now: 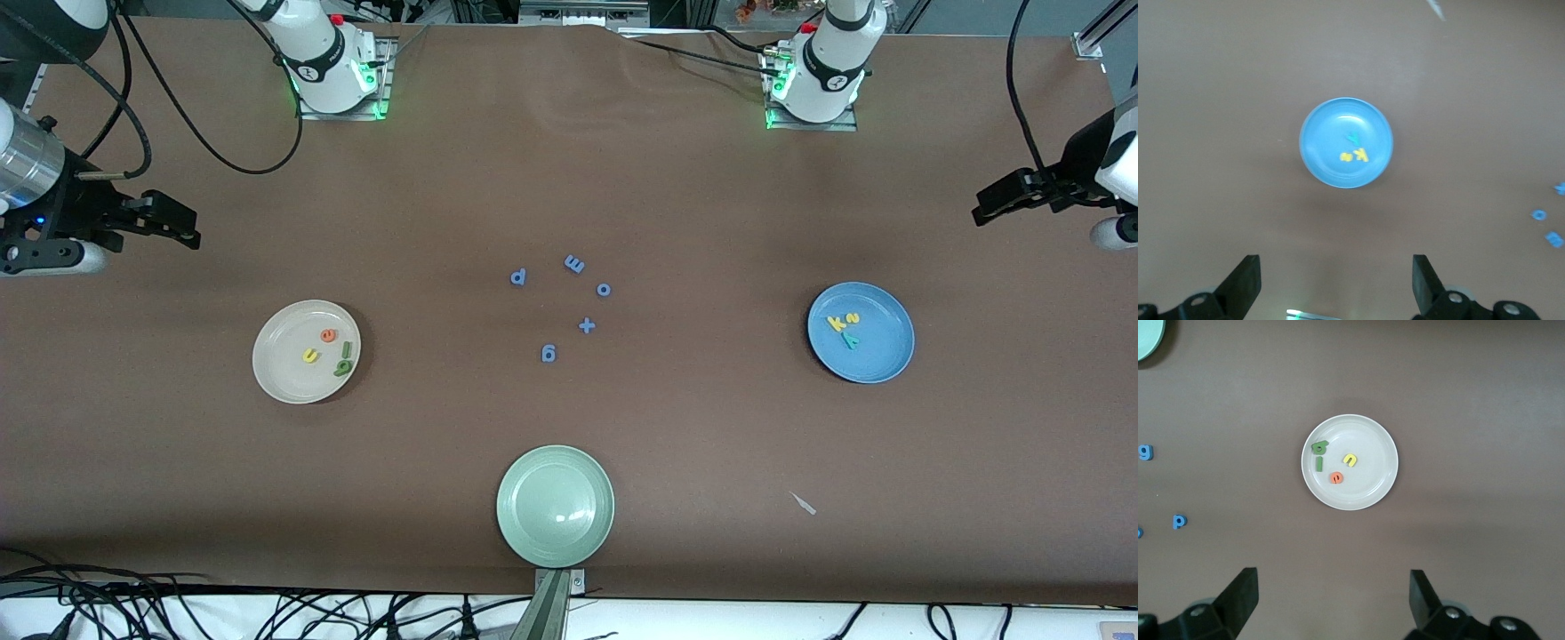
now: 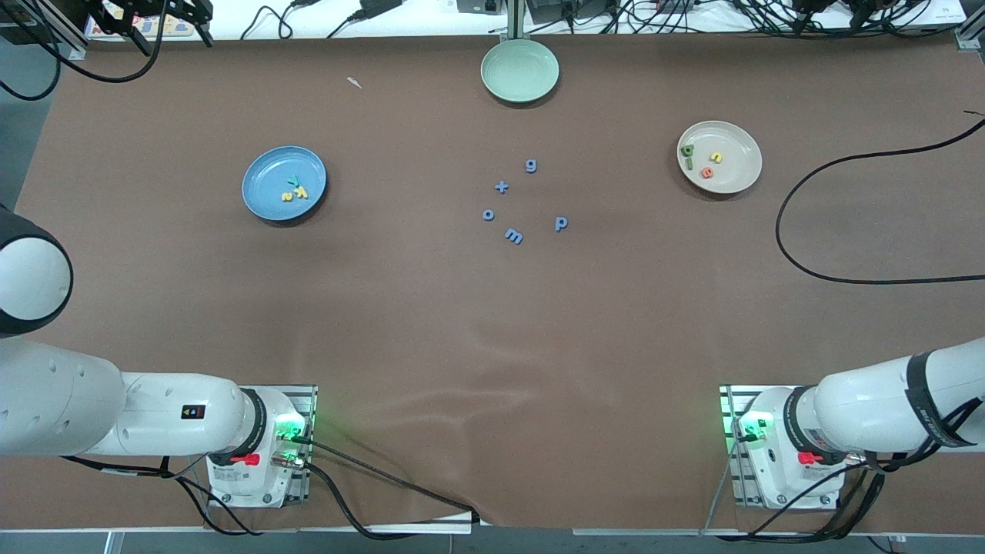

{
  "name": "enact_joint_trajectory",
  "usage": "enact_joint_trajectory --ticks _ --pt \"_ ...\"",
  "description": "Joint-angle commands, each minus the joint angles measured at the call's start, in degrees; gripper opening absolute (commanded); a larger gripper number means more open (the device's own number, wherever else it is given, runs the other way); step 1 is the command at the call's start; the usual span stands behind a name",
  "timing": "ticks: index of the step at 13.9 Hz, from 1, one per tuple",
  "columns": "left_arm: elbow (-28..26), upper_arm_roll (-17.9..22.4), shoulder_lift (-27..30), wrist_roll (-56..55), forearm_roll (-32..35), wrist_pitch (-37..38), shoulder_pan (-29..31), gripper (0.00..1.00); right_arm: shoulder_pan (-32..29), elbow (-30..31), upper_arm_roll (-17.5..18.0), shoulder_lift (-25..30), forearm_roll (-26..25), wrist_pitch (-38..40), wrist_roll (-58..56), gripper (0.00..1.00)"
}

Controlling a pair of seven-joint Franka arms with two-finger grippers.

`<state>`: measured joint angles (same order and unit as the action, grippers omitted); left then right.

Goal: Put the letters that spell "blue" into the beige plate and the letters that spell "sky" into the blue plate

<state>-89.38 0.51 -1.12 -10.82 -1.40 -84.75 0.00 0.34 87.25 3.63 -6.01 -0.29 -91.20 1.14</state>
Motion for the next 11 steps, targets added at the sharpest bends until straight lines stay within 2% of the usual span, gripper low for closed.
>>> enact_joint_trajectory --ticks 1,6,8,11 --pt "1.05 0.90 -0.37 1.85 -2.38 -0.07 0.26 1.00 -1.04 -1.38 -0.28 0.29 -0.15 1.37 0.00 1.00" --pt "0.96 0.81 -0.37 2.03 -1.94 0.20 0.26 1.00 -1.22 -4.63 -0.46 -0.15 -1.03 1.19 0.26 1.00" --pt "0.96 0.89 -0.37 3.60 -1.59 0.20 0.26 1.00 -0.96 -4.72 -0.29 -0.41 -3.39 1.29 0.26 1.00" --pt "1.05 0.90 -0.63 4.14 -1.41 0.20 0.44 1.00 -0.78 -4.72 -0.03 -0.41 -4.02 1.37 0.35 1.00"
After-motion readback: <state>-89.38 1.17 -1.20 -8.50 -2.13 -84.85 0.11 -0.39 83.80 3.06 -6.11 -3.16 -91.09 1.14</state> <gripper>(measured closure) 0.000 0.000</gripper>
